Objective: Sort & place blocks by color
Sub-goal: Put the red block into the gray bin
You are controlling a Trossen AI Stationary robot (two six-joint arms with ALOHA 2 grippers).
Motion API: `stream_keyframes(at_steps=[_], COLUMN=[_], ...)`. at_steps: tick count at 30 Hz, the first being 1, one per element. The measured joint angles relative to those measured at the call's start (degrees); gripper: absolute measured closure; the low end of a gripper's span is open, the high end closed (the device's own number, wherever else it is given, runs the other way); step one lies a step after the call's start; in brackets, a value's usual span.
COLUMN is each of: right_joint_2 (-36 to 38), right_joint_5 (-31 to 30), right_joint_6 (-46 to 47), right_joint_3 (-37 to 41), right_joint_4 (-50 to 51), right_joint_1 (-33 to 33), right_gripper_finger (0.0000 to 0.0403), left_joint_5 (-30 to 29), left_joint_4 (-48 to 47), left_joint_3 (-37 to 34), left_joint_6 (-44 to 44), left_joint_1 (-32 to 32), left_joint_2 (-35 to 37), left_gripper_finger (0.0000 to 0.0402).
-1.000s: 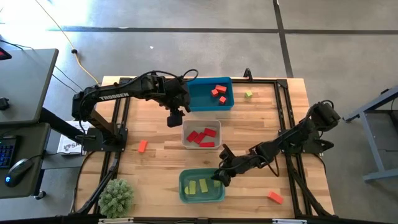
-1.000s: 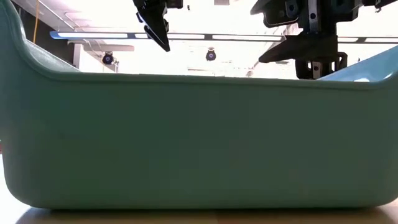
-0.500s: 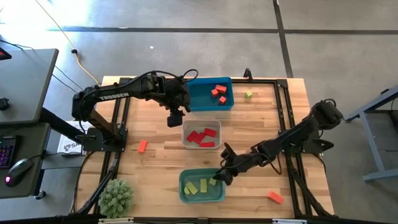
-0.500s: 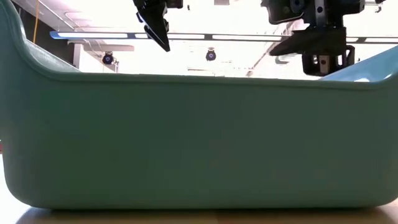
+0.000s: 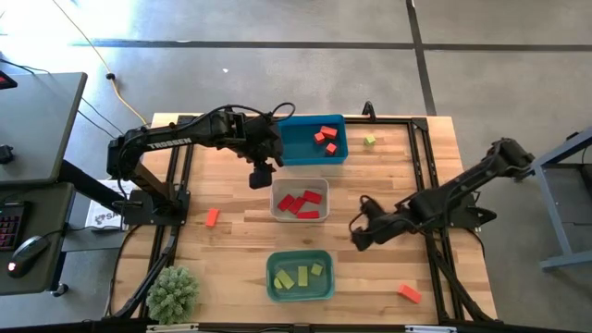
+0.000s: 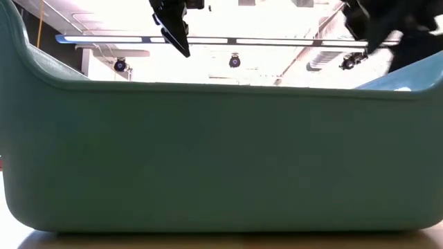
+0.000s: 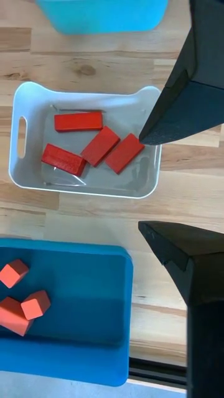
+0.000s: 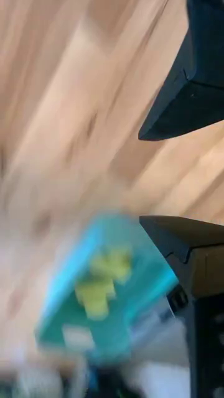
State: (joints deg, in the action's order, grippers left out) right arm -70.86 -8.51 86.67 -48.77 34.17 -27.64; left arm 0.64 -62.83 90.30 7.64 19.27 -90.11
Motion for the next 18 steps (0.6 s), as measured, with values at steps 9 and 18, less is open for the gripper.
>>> stream_keyframes(at_steps=[9,18], right_joint_2=[3.74,3.68], right_joint_5=[0.95,3.19], right_joint_6=[20.54,30.05], right_joint_3=[0.00,0.00], right_joint_4=[23.39,37.83], right_joint_1=[-0.49,-0.55], right_gripper_finger=[0.0208,0.0208], left_joint_5=[-0.01,0.01], left_joint_4=[0.29,3.11], left_joint_3=[0.00,0.00], left_joint_6=[-0.11,-0.11], left_joint_1=[0.00,0.00], left_joint_2=[0.00,0.00], left_gripper_finger=[0.0202,0.0202])
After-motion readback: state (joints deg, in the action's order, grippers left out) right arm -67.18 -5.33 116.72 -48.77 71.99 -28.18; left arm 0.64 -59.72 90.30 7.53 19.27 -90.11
